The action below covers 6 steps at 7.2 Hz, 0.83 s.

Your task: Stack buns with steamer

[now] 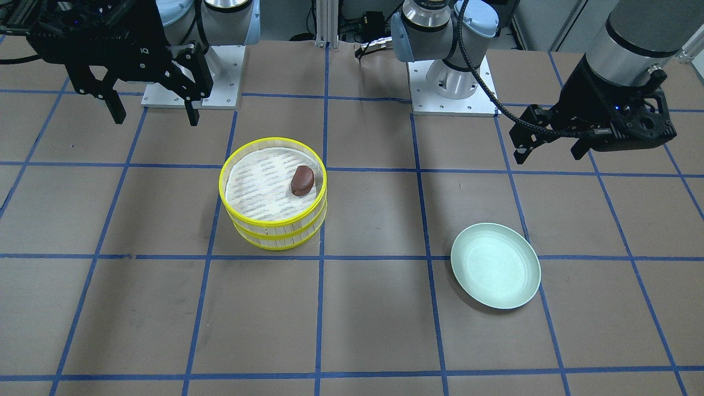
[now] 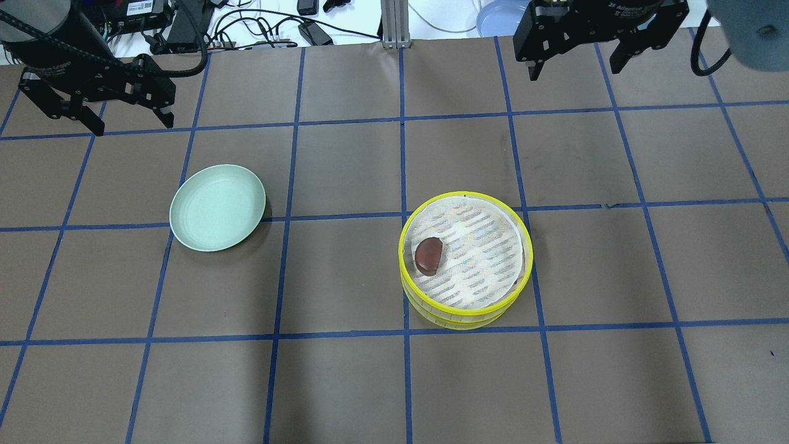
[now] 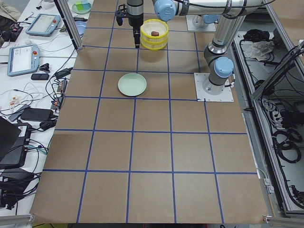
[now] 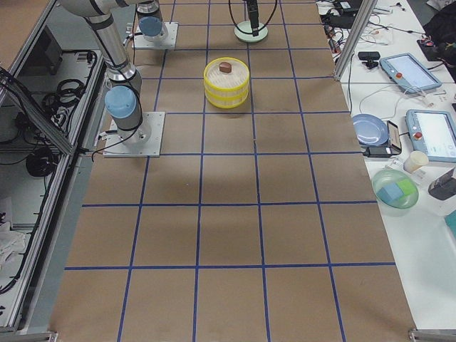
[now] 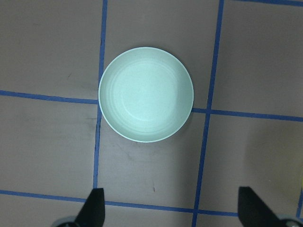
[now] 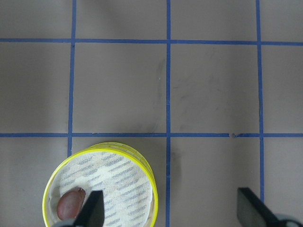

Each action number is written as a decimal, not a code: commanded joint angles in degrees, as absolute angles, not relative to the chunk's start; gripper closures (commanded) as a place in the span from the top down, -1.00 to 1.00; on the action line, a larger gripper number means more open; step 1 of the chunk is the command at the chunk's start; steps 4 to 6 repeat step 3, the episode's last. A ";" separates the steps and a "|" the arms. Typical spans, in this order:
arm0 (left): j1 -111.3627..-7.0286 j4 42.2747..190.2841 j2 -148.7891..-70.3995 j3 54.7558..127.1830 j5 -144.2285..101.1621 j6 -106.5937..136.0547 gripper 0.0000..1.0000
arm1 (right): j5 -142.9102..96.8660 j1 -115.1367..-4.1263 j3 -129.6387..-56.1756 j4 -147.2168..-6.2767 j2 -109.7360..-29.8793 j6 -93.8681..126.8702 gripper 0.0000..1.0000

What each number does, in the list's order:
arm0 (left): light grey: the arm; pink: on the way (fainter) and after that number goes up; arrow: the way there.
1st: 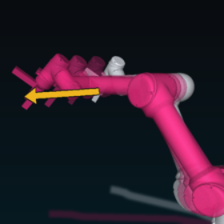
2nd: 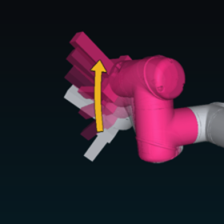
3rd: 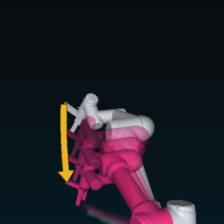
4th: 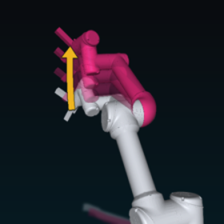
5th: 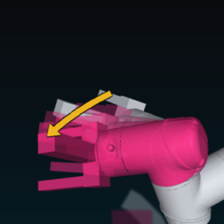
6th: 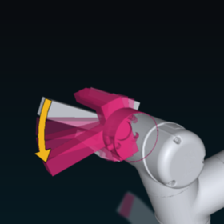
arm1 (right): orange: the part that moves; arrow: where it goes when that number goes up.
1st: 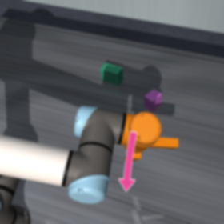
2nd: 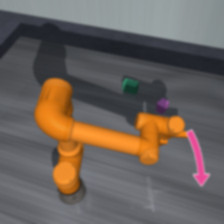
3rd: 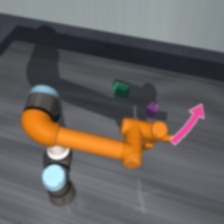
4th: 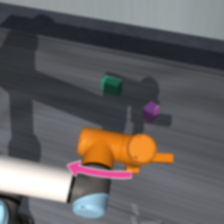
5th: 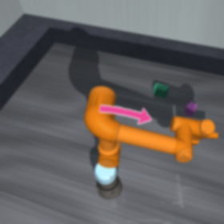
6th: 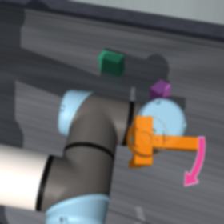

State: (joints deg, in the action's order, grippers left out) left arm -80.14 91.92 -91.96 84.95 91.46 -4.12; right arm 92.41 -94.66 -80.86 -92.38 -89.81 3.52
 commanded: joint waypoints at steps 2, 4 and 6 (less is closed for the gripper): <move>-81.21 91.76 -91.23 84.90 91.32 -3.69 1.00 | 92.46 -94.66 -80.86 -92.29 -89.82 3.52 1.00; -81.21 91.76 -91.14 84.82 91.32 -3.87 1.00 | 92.46 -94.66 -80.86 -92.20 -89.82 3.52 1.00; -81.21 91.76 -91.14 84.82 91.32 -3.87 1.00 | 92.46 -94.66 -80.86 -92.20 -89.82 3.52 1.00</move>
